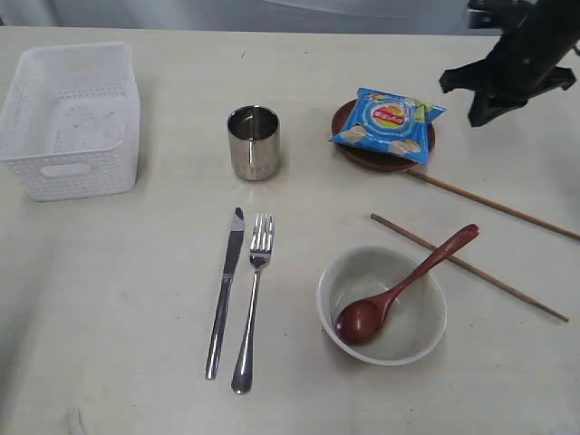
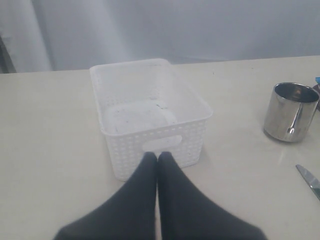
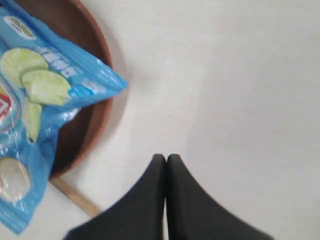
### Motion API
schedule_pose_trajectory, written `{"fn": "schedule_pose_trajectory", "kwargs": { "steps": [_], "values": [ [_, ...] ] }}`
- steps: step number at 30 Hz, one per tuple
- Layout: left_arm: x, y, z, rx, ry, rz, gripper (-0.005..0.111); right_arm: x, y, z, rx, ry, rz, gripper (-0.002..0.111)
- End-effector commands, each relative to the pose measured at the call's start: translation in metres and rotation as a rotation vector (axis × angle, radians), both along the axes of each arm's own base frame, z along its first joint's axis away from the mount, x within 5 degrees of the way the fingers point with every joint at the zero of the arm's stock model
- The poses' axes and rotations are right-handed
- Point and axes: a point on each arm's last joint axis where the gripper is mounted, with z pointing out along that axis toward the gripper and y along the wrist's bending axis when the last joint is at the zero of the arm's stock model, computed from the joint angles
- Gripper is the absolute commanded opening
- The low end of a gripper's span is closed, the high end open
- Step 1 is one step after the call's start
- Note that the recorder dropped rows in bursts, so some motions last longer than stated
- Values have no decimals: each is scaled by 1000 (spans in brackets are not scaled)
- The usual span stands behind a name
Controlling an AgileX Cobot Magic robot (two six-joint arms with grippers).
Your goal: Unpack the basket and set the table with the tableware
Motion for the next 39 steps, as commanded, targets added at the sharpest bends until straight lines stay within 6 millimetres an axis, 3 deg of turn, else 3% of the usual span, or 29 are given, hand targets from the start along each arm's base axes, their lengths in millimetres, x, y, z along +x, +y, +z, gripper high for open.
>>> {"fn": "schedule_pose_trajectory", "kwargs": {
  "steps": [1,4,7,10,17,24,39],
  "values": [
    [0,0,0,1,-5,-8,0,-17,-45,26,8,22,-58,0],
    [0,0,0,1,-5,-8,0,-36,-67,29,30,69,-63,8],
    [0,0,0,1,-5,-8,0,-59,-75,24,23,117,4,23],
    [0,0,0,1,-5,-8,0,-80,-70,16,12,131,80,34],
    [0,0,0,1,-5,-8,0,-97,-31,0,-155,61,459,35],
    [0,0,0,1,-5,-8,0,-89,6,-24,-255,27,652,35],
    [0,0,0,1,-5,-8,0,-78,5,-65,-295,38,716,35]
  ]
}}
